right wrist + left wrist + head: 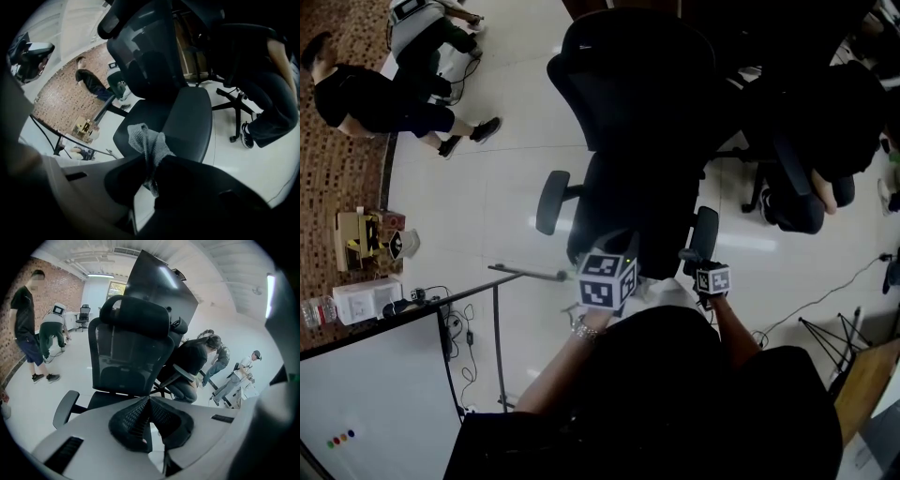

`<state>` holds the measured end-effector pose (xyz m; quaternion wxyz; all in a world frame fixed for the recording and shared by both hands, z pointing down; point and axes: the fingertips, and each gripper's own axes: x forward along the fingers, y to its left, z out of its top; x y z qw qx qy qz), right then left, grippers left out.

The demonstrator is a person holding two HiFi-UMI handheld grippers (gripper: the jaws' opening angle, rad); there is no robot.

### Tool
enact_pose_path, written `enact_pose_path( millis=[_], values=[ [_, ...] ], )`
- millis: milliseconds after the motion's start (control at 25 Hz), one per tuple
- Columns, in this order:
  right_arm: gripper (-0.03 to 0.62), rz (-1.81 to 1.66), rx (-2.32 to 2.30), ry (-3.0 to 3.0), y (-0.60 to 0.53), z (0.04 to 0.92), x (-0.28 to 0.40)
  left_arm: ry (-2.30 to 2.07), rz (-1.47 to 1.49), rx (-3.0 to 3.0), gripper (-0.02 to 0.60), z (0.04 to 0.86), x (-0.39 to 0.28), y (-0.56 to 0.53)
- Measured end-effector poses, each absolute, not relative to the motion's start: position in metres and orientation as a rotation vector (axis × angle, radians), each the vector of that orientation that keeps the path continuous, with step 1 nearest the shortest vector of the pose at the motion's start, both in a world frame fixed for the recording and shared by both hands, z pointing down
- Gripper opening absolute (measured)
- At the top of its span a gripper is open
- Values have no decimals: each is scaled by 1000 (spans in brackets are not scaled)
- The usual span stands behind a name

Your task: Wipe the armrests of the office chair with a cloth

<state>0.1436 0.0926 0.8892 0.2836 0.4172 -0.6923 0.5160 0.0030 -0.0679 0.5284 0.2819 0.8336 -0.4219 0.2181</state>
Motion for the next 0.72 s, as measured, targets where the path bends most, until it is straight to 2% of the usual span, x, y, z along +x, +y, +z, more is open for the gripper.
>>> enact_pose_path(
  millis=[120,280,440,600,720],
  values=[
    [34,1327,1096,-1866,72,879,154,-1140,582,2226,0,527,-2,-70],
    [34,1239,1237,-1864,-12,861,190,-1149,590,2219,0,526,-8,-71],
    [34,1235,1237,-1721,-50,888,220,-1155,601,2211,0,528,-10,-69],
    [34,1277,1282,-1688,-45,895,214,-1167,597,2204,0,526,-14,-68],
    [34,1239,1185,-1775,-19,892,182,-1170,587,2205,0,525,-15,-69]
  ],
)
